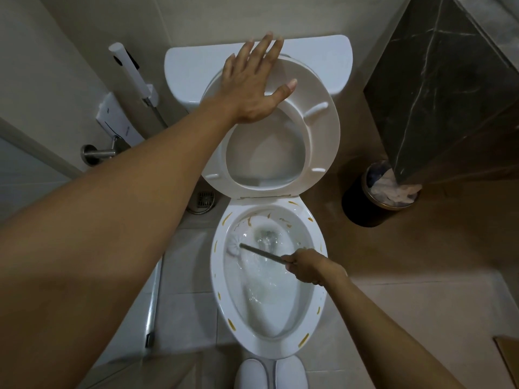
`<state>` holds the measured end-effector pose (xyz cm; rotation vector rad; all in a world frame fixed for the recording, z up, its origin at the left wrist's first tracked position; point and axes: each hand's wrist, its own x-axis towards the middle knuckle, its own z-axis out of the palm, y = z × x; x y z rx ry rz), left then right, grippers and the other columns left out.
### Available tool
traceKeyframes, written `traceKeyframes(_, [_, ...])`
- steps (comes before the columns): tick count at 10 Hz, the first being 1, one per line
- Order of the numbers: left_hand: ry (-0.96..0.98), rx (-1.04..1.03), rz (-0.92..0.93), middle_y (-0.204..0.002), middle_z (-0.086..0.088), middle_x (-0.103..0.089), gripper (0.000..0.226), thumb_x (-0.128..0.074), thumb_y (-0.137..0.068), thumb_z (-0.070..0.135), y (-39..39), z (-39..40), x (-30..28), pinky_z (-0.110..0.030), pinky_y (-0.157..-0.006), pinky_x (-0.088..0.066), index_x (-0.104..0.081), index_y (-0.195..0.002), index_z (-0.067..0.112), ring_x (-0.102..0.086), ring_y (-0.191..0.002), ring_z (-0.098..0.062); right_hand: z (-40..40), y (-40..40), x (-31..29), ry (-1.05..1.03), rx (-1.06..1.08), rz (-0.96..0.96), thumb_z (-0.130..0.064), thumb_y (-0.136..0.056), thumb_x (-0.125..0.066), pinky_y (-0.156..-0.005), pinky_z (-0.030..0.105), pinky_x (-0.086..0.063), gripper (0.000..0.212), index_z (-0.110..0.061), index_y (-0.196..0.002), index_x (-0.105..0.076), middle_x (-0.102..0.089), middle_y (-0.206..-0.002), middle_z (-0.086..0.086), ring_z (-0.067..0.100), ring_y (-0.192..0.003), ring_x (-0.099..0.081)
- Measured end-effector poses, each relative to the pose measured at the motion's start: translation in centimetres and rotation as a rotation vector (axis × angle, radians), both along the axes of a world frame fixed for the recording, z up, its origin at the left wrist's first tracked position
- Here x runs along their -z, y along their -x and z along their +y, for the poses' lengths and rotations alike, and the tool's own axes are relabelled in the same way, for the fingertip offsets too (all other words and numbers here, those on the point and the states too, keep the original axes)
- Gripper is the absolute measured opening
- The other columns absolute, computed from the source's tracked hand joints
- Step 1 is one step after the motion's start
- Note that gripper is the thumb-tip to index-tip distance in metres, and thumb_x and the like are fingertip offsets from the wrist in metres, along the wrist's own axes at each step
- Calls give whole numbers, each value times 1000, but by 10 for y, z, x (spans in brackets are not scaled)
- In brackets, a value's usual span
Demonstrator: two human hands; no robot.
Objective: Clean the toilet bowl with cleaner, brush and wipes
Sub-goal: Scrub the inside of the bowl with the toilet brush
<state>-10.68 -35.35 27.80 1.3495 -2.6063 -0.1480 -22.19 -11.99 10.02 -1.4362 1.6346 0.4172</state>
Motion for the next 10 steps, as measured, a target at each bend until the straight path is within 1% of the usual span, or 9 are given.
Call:
traceKeyframes(2, [-4, -2, -7, -160, 2, 8, 74, -25, -95, 62, 0, 0, -1, -48, -116, 2, 5, -152, 25, 8, -147, -23, 34, 15, 30, 106, 270, 14, -32, -101, -36, -78, 35, -52, 39, -28, -139, -47, -63, -113, 10, 26, -91, -62])
traceKeyframes(3, [-2, -2, -10, -160, 2, 8, 74, -24, -95, 62, 0, -1, 0, -48, -116, 2, 5, -152, 25, 8, -147, -24, 53, 2, 44, 137, 319, -16, -29, -102, -35, -85, 38, -51, 39, -26, -139, -44, -63, -117, 13, 31, -103, -62])
traceKeyframes(4, [1, 1, -16, -160, 2, 8, 75, -24, -94, 63, 0, -1, 1, -49, -116, 2, 4, -152, 26, 7, -147, -25, 61, -16, 51, 114, 296, -119, -28, -101, -37, -88, 42, -51, 41, -22, -141, -41, -60, -117, 14, 31, -104, -59])
traceKeyframes(5, [-2, -1, -13, -160, 2, 8, 74, -24, -94, 63, 1, -1, 0, -49, -116, 1, 4, -152, 26, 7, -147, -25, 56, -6, 52, 139, 204, -77, -32, -100, -37, -90, 38, -50, 42, -30, -142, -41, -61, -119, 11, 29, -106, -59])
traceKeyframes(6, [-9, -11, -3, -160, 3, 8, 74, -24, -94, 63, 1, 0, -1, -48, -116, 2, 4, -152, 26, 7, -147, -23, 49, 15, 57, 165, 328, 29, -36, -99, -36, -86, 38, -51, 41, -24, -136, -49, -64, -117, 11, 30, -103, -62])
traceKeyframes(7, [-11, -7, -6, -160, 4, 8, 73, -24, -95, 62, 1, 1, -1, -48, -117, 2, 4, -152, 27, 8, -147, -23, 53, 13, 61, 181, 402, 66, -37, -99, -35, -87, 38, -52, 42, -19, -132, -53, -65, -116, 11, 30, -102, -63])
traceKeyframes(8, [-8, -16, -7, -160, 4, 8, 73, -24, -95, 62, 1, 1, -2, -47, -116, 1, 4, -152, 27, 8, -147, -23, 59, -12, 59, 166, 318, -21, -33, -101, -35, -90, 36, -48, 40, -21, -138, -45, -61, -120, 12, 31, -109, -59])
traceKeyframes(9, [-9, -15, -13, -160, 4, 8, 73, -24, -95, 62, 1, 1, -2, -48, -117, 1, 4, -152, 26, 7, -147, -23, 59, -15, 58, 189, 255, -45, -31, -102, -32, -88, 37, -48, 40, -29, -141, -39, -60, -120, 10, 29, -108, -58])
traceKeyframes(10, [-10, -14, -16, -160, 3, 8, 73, -24, -95, 62, 1, 1, -2, -48, -117, 0, 4, -152, 27, 7, -147, -23, 61, 2, 59, 233, 357, 46, -30, -102, -32, -82, 36, -50, 37, -29, -138, -42, -64, -111, 10, 28, -100, -62])
